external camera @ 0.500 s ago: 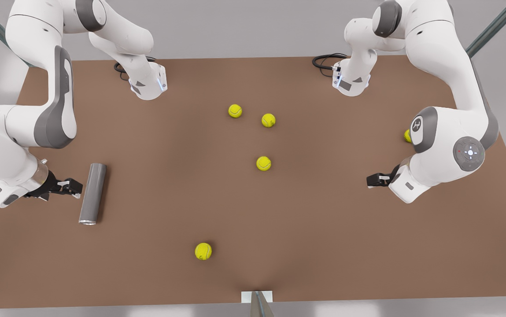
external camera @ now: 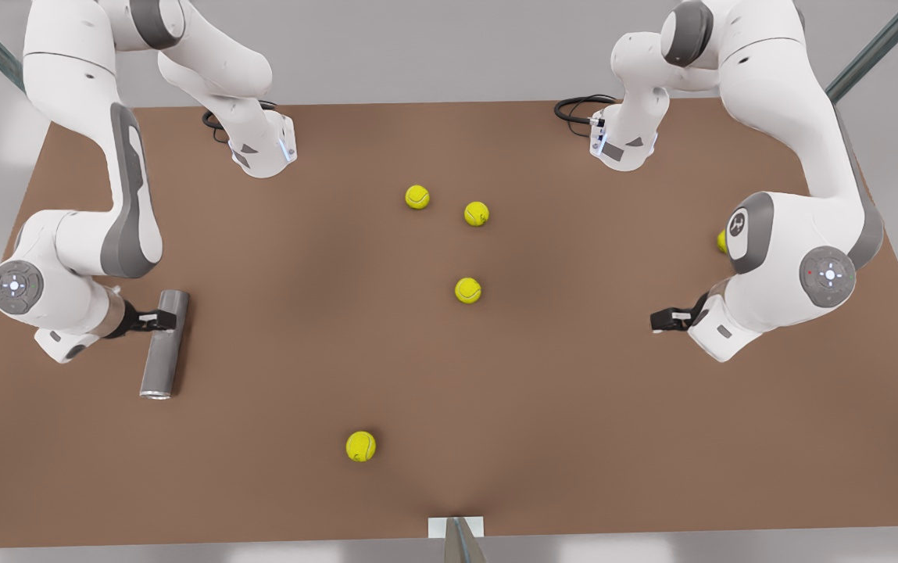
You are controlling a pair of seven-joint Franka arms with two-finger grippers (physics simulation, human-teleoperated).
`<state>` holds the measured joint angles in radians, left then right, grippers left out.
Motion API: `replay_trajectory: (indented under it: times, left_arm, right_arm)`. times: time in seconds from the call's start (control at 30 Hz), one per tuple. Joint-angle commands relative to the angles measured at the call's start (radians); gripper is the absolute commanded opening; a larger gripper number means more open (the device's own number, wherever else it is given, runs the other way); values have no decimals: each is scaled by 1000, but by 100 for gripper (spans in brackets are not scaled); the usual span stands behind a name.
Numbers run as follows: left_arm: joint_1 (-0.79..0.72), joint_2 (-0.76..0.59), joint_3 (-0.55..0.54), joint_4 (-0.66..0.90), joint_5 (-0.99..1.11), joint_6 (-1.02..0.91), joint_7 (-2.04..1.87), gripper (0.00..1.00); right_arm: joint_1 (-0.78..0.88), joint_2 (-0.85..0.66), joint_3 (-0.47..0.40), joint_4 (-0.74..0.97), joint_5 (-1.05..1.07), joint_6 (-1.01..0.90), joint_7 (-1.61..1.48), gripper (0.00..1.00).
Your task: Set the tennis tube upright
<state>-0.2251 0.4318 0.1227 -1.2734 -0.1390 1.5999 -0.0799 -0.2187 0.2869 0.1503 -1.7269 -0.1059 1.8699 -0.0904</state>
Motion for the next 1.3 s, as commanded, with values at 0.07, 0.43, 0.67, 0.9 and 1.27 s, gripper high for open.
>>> replay_trajectory:
  times: [0.07, 0.43, 0.67, 0.9, 1.27]
  left_arm:
    - [-2, -4, 0, -1, 1, -6, -11, 100]
    - [-37, -4, 0, -3, -1, 3, -58, 100]
    - [-36, -4, 5, -3, 1, 3, -57, 100]
    - [-37, -4, 5, -1, 1, 3, -58, 100]
    - [-53, -5, -2, -1, -1, 3, -57, 100]
  right_arm:
    - [-34, 14, 2, -89, 2, 87, 1, 100]
    - [-493, 69, 270, -258, 5, 296, -48, 100]
    - [-533, 150, 275, -266, -69, 445, -137, 100]
    - [-501, 196, 276, -306, -64, 571, -97, 100]
    - [-508, 265, 273, -296, -144, 638, -97, 100]
